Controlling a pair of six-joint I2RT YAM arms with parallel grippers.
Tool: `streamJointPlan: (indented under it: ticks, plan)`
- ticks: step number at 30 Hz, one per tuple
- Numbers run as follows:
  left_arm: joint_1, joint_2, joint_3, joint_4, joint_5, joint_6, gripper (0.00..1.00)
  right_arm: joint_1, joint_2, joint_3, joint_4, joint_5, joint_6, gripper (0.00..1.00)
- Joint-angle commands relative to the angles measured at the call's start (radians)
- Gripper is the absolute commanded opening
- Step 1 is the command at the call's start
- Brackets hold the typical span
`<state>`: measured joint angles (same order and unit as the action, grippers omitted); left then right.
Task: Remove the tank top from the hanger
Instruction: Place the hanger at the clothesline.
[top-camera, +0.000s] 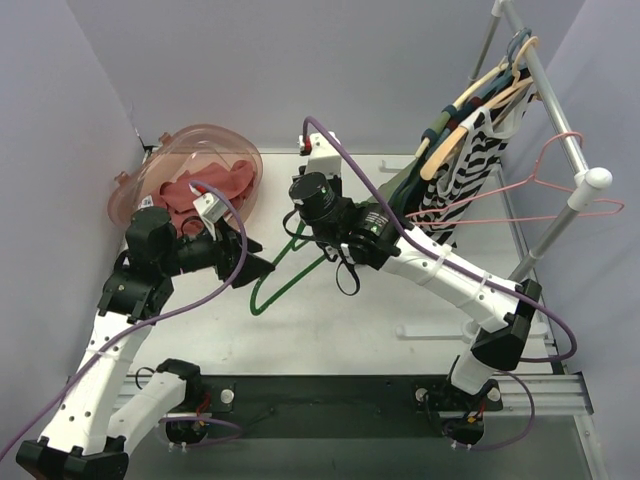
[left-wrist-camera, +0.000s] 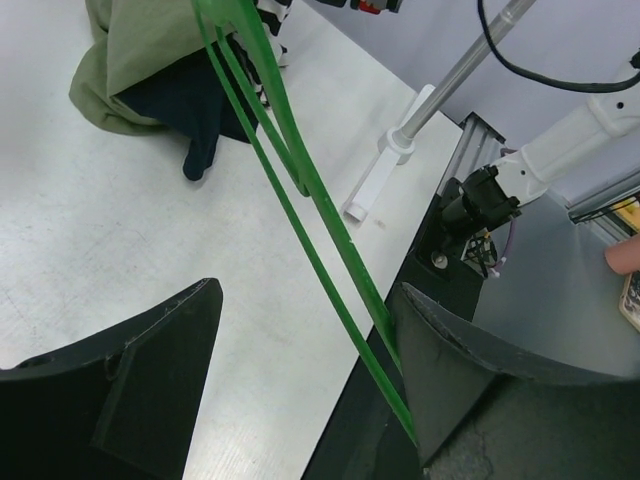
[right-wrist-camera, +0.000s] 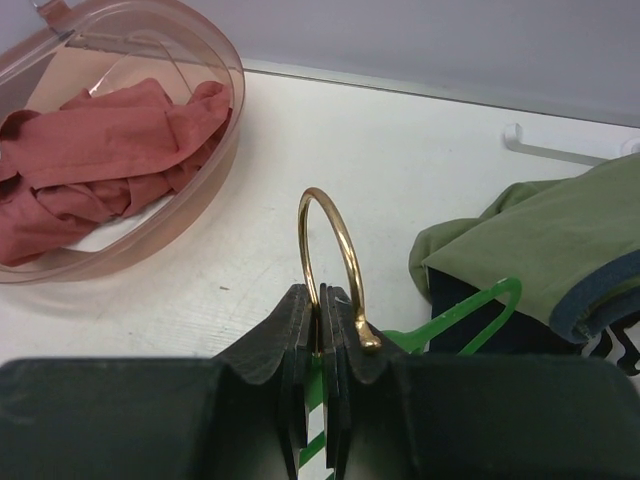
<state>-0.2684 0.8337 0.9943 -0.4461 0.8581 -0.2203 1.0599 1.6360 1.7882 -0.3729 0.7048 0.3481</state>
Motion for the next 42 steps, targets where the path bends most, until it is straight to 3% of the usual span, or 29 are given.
streamJointPlan:
  ticks: [1, 4, 6, 16, 19, 23, 28, 42]
  plan:
    - [-0.011, 0.015, 0.026, -0.045, -0.053, 0.074, 0.79, -0.011, 0.012, 0.06, -0.014, 0.042, 0.015, 0.0]
    - [-0.015, 0.022, 0.024, -0.048, -0.082, 0.091, 0.75, -0.02, 0.016, 0.066, -0.021, 0.024, 0.031, 0.0]
    - [-0.017, 0.038, 0.02, -0.049, -0.087, 0.095, 0.67, -0.024, 0.018, 0.069, -0.024, 0.004, 0.034, 0.0]
    - [-0.025, 0.045, -0.003, -0.062, -0.085, 0.119, 0.02, -0.058, -0.08, -0.053, 0.107, -0.174, 0.009, 0.0]
    - [-0.025, 0.041, 0.001, -0.072, -0.08, 0.14, 0.0, -0.086, -0.162, -0.148, 0.199, -0.328, -0.04, 0.0]
    - [-0.025, 0.028, -0.003, -0.075, -0.039, 0.163, 0.0, -0.138, -0.293, -0.314, 0.343, -0.644, -0.113, 0.0]
    - [-0.026, 0.005, -0.019, -0.06, 0.007, 0.187, 0.0, -0.158, -0.421, -0.424, 0.413, -0.818, -0.216, 0.0]
    - [-0.026, -0.068, -0.083, 0.01, 0.136, 0.262, 0.0, -0.264, -0.568, -0.501, 0.411, -1.235, -0.198, 0.0]
